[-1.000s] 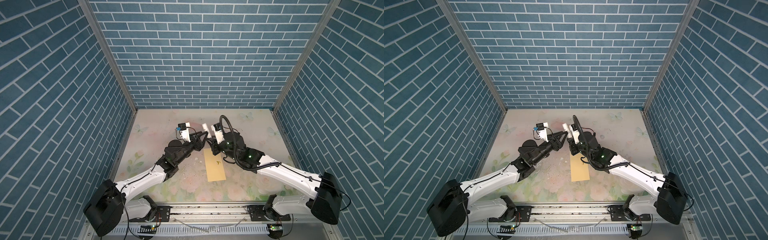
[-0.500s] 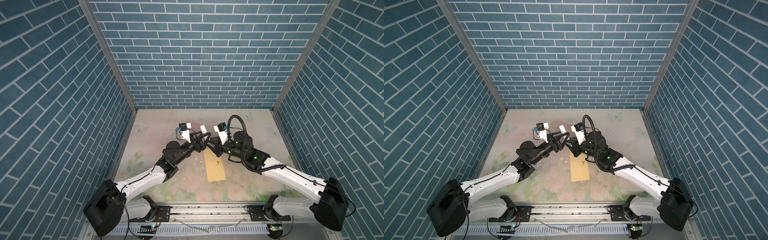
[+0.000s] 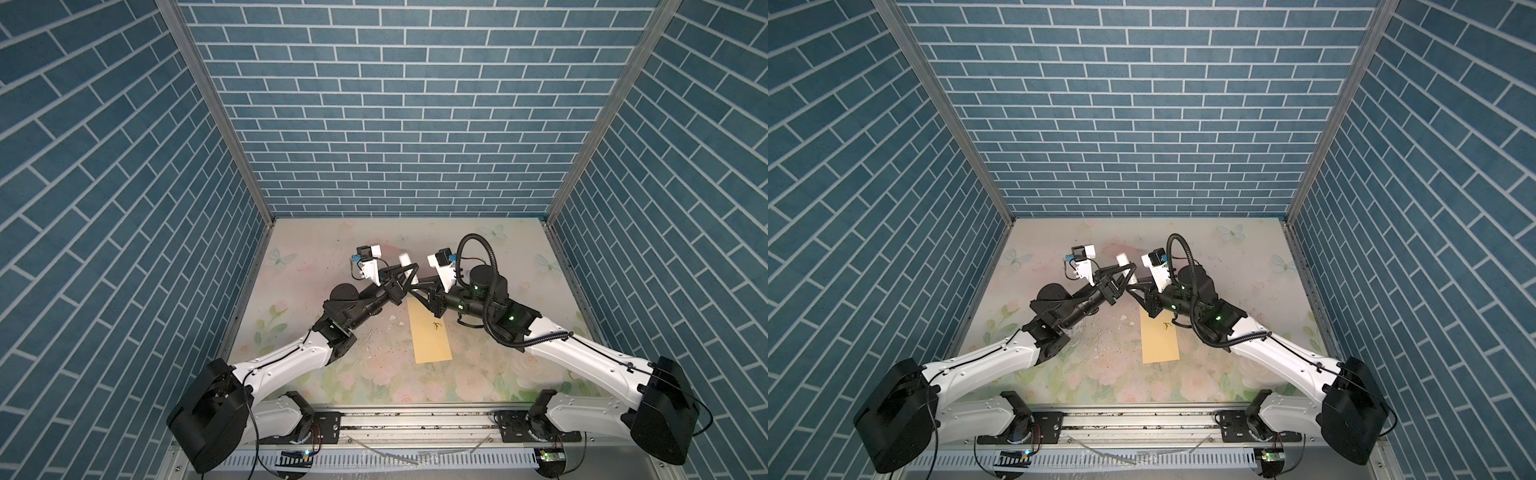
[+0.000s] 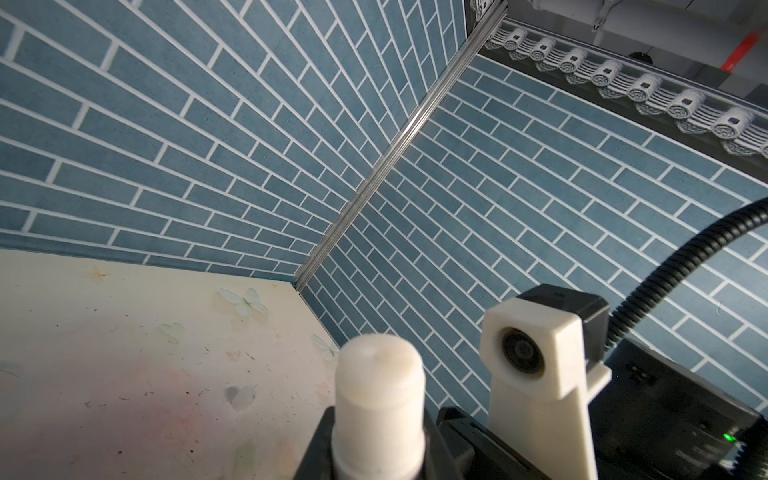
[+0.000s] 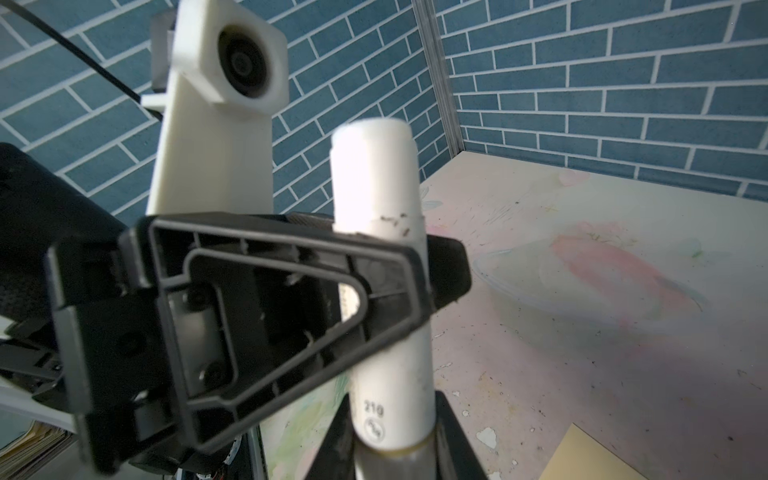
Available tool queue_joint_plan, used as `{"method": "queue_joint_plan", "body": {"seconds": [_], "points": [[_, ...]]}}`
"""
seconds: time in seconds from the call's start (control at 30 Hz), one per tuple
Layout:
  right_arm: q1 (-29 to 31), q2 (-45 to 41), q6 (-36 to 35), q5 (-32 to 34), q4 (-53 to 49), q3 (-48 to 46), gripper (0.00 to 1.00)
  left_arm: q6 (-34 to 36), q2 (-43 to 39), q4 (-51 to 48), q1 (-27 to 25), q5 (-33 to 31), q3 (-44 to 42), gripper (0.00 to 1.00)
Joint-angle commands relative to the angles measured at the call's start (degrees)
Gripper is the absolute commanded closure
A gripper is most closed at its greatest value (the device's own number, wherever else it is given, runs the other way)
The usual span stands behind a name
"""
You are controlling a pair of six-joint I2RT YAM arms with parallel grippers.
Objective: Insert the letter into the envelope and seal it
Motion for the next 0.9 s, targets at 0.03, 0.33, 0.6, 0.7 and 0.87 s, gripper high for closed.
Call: {"method": "queue_joint_plan", "body": {"seconds": [0.03,0.33,0.6,0.7,0.87], "points": [[-0.3,-1.5,0.7,-0.2,1.6,-0.4,0.95,0.0,0.4,-0.9,0.3,-1.4,-0.3,1.0],[-3.6,-4.0,5.8,-8.0,5.8,-5.8,0.55,-3.7,-0.2,-2.2,0.6,-1.5,1.4,1.0],[-3.8,-1.3,8.0,-11.8,9.5,-5.0,0.54,-5.1,0.3,-0.7,0.6,-0.6,1.5,1.0],[-3.8,-0.3,8.4,-12.6,11.1,-4.6,0.57,-5.3,0.3,-0.7,0.6,-0.7,1.5,1.0],[-3.8,1.1,8.6,-13.1,11.4,-3.6,0.64,-5.7,1.0,0.0,0.6,-0.4,1.3,1.0]]}}
